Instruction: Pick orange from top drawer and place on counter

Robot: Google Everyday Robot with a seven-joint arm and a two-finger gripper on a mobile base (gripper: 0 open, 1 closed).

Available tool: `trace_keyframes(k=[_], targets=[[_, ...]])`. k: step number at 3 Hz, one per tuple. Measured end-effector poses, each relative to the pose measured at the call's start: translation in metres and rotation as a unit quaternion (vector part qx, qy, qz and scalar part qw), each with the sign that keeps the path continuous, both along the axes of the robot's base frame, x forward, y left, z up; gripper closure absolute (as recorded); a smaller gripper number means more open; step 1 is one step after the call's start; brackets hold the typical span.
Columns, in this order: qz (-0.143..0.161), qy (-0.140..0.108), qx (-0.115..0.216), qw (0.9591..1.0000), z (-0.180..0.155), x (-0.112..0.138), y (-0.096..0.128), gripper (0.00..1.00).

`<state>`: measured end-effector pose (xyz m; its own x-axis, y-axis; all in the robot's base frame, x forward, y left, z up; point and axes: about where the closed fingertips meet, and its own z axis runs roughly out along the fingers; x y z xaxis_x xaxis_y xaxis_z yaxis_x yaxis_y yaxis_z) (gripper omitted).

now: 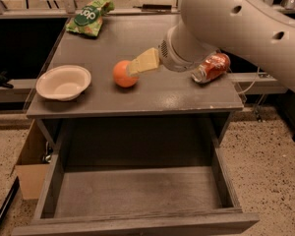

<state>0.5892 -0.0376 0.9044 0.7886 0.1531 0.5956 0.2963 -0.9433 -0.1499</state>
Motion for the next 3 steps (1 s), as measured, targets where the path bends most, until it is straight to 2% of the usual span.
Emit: trace_keyframes(k=[1,2,3], targets=[[0.022,-0.003,0.022,0.9995,0.004,-0.002,-0.004,0.0],[0.05,-0.019,0.076,0.9957,0.008,-0.019,-0.02,0.0],[0.037,-0.042,0.128,0.9902,0.005,-0.056,-0.071,0.0]])
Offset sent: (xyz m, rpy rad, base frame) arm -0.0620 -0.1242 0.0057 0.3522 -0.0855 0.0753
